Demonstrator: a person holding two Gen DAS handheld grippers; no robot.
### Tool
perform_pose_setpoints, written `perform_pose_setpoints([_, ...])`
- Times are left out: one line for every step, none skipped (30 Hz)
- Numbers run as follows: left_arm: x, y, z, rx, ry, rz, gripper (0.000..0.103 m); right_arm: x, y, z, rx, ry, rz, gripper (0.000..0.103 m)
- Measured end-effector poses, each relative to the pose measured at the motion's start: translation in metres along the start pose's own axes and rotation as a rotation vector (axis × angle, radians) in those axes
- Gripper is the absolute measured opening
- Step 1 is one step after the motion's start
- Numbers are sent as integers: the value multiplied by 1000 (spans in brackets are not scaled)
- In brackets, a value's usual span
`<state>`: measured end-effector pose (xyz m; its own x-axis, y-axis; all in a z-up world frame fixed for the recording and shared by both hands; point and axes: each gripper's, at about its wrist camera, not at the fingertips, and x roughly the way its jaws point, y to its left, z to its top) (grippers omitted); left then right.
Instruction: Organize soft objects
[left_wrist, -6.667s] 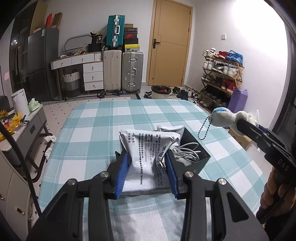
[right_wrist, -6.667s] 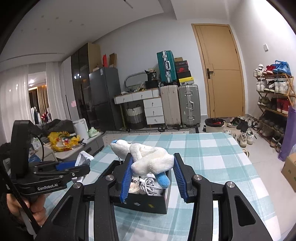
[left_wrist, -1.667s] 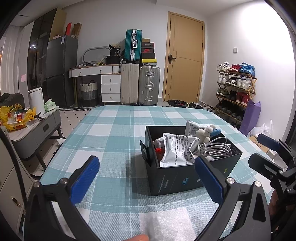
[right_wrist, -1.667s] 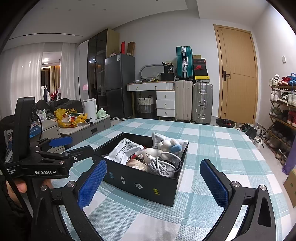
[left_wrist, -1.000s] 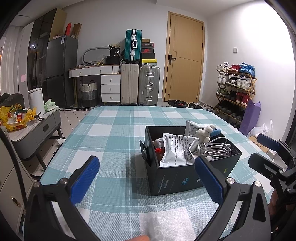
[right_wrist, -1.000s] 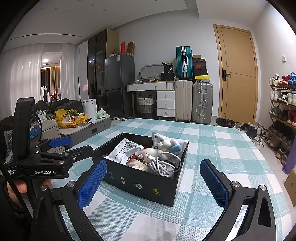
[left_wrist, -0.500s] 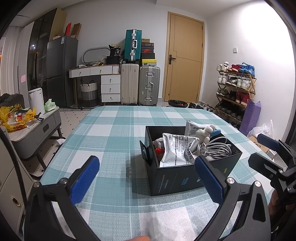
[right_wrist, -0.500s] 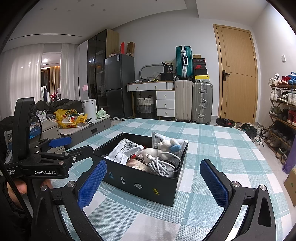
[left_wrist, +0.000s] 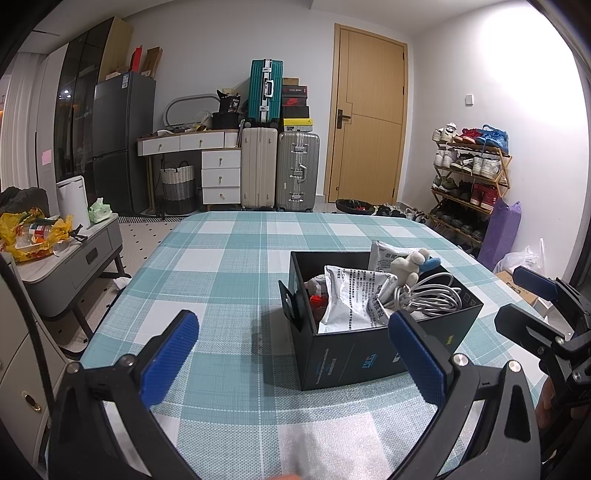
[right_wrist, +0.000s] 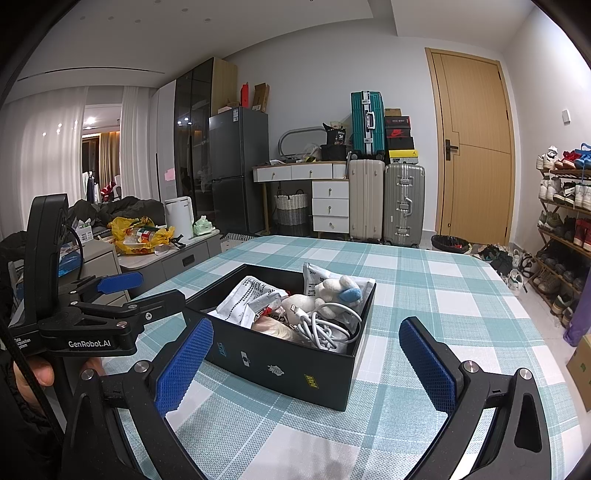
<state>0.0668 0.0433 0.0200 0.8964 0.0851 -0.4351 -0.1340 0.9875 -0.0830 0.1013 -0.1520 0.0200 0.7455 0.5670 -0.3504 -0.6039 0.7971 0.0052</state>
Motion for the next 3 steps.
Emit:
perform_pose_setpoints([0,0,0,1,0,-1,103,0,0,0,0,-1,0,103])
perform_pose_setpoints([-1,0,1,1,-1,-1,103,0,0,0,0,-1,0,103])
perform_pose_setpoints([-1,-1,2,3,-3,-2,103,0,0,0,0,-1,0,103])
